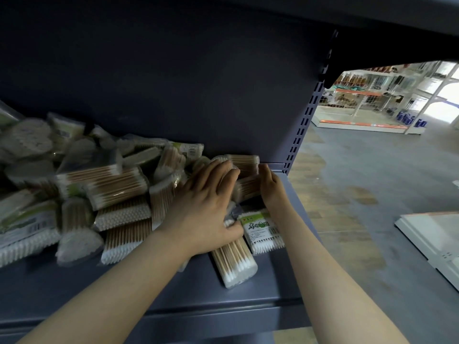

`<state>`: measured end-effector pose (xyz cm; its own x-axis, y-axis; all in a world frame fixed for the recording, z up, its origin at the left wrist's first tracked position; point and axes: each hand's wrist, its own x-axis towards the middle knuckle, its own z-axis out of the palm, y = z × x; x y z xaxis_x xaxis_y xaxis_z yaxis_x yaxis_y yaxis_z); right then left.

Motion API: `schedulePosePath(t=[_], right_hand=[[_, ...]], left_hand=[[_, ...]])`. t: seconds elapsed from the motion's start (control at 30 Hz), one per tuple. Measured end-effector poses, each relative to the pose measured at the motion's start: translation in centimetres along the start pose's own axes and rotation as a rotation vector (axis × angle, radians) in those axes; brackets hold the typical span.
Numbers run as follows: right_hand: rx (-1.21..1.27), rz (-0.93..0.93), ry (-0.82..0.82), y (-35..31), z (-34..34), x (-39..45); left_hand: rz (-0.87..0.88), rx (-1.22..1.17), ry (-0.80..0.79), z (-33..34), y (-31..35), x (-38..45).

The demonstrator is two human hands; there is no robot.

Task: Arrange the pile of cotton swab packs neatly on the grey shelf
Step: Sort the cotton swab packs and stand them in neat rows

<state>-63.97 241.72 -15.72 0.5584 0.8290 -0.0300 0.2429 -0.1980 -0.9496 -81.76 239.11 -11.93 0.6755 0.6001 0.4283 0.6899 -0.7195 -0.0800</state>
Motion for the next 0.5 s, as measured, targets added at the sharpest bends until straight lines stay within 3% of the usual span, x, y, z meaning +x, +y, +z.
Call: schedulePosePath(t=[0.5], right_hand=[[0.078, -0.009, 0.052, -0.46, 0.96, -0.22]], left_hand=[[0.002, -0.019, 0.03, -0.21, -0.59, -0.47]])
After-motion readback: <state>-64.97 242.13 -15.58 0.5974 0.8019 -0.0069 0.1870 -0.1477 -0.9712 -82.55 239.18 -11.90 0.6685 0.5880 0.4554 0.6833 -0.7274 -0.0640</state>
